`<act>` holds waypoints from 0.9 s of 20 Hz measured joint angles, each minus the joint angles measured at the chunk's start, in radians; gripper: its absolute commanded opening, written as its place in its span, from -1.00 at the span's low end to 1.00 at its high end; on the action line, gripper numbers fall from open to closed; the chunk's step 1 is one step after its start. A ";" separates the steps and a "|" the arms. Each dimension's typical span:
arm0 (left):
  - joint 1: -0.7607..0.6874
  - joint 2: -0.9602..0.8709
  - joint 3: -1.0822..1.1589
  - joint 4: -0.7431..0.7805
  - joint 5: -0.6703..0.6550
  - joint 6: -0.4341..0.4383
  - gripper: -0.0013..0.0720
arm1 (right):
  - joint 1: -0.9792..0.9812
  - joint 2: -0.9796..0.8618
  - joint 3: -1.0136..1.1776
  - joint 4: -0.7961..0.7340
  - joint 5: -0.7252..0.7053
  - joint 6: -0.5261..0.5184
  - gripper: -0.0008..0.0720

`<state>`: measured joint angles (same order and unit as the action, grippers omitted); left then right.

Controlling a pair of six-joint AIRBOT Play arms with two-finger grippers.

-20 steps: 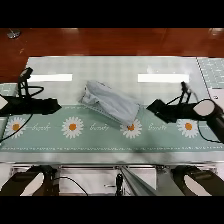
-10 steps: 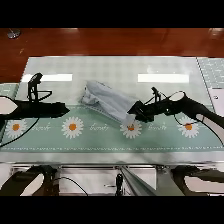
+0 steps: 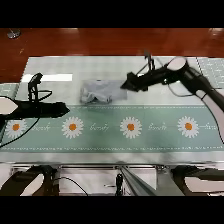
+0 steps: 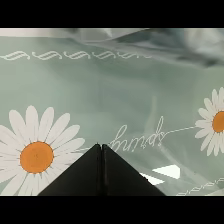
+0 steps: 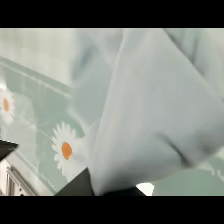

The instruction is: Fold the shirts.

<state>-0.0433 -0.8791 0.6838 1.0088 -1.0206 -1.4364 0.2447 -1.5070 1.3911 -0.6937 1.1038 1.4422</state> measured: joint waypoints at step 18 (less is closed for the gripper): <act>0.000 0.000 0.000 -0.052 0.084 0.003 -0.91 | -0.824 0.449 0.248 -0.715 0.675 0.204 -0.87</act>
<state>-0.0433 -0.8791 0.6834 0.9569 -0.9371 -1.4330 -0.5793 -1.0580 1.6390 -1.4086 1.7790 1.6463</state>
